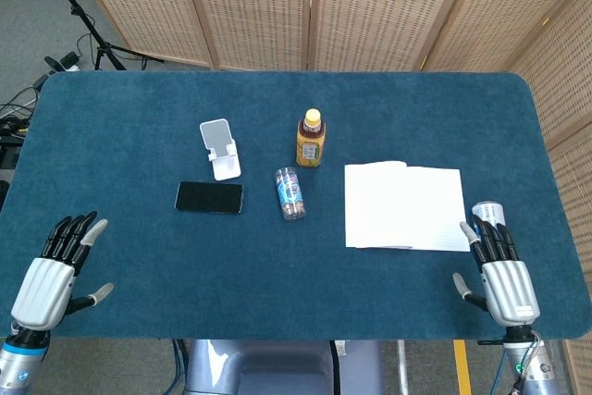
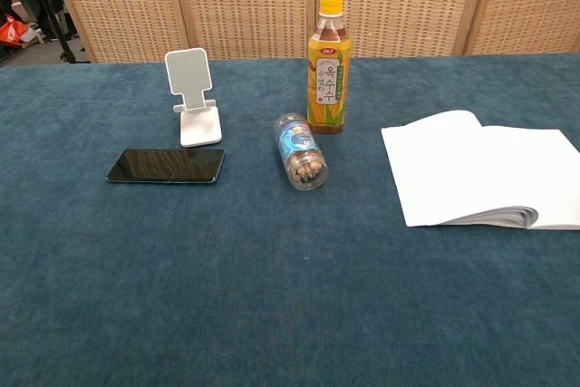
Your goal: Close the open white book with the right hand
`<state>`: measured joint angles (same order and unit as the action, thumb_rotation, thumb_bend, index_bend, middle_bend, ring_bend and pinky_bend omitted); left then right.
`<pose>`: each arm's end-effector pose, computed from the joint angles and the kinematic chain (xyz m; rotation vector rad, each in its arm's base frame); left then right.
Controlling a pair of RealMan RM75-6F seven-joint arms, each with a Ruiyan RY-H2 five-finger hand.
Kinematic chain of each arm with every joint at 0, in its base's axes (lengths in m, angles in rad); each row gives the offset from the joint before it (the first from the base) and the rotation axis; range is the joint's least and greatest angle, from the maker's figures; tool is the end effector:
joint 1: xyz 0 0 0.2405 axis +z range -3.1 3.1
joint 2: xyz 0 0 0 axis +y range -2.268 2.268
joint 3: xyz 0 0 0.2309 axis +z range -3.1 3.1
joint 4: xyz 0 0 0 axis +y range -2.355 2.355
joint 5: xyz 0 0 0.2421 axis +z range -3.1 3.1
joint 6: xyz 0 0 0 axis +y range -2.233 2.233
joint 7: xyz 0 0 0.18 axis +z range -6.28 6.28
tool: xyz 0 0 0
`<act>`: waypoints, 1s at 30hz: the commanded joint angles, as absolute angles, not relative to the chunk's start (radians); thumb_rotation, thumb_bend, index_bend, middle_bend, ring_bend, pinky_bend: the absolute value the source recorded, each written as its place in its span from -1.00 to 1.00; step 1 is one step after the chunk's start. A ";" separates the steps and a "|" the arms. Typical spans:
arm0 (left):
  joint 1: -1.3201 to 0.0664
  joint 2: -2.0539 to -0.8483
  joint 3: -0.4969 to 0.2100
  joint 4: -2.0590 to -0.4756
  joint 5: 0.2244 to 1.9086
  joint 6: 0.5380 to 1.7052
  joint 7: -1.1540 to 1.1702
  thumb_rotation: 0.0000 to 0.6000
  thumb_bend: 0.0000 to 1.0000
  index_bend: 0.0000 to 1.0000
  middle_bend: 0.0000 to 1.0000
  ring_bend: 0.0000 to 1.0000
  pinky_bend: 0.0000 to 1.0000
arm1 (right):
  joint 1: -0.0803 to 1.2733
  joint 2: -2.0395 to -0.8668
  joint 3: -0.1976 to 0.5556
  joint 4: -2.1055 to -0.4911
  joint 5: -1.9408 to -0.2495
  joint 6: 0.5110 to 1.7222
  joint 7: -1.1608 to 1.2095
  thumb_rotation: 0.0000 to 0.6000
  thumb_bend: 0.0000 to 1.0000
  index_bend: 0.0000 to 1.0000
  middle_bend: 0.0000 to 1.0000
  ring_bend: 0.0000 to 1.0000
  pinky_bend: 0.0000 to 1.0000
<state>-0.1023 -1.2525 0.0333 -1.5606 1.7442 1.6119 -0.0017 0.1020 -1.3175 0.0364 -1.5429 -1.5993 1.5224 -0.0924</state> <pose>-0.2488 0.1957 0.0751 -1.5430 -0.8280 -1.1523 -0.2658 -0.2169 0.0625 1.4513 -0.8613 1.0159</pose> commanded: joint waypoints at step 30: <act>-0.106 -1.255 0.034 -1.557 1.744 1.604 -0.007 1.00 -1.00 -1.00 -1.00 -1.00 -1.00 | 0.307 -1.612 0.152 -1.544 -1.389 1.240 -0.364 1.00 -0.40 -1.00 -1.00 -1.00 -1.00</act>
<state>-0.1051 -1.2539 0.0342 -1.5575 1.7451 1.6060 -0.0081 0.2928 -1.5880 0.1384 -1.5772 -1.4023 1.2485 -0.3710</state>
